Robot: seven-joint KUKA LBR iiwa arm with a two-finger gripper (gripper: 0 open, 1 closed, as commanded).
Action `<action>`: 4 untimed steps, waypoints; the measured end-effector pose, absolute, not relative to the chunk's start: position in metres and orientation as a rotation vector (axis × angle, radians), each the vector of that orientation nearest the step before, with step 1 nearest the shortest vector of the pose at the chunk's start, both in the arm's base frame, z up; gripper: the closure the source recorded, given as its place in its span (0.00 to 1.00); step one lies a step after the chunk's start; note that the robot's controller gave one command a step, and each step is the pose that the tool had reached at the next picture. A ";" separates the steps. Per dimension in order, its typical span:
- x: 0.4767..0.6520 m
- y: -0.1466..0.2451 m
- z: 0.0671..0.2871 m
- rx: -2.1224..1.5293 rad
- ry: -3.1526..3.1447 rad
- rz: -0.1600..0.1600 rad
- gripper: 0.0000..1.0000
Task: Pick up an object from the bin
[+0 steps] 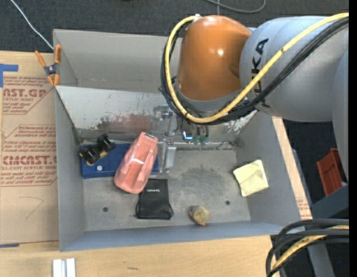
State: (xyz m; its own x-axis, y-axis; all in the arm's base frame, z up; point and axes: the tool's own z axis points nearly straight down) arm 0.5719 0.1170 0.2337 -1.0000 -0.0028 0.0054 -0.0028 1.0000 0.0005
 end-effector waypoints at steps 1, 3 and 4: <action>0.573 0.116 0.239 0.000 -3.144 -0.003 0.00; 0.587 0.132 0.155 0.662 -3.076 -0.003 0.00; 0.589 0.148 0.137 1.168 -2.924 -0.005 0.00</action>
Offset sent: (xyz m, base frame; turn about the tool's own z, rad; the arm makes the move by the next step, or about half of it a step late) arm 0.0128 0.0188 -0.1637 -0.4878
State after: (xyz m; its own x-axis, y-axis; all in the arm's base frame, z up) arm 0.5885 0.1484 0.1368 -0.7248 -0.6889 -0.0075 -0.6889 0.7249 0.0001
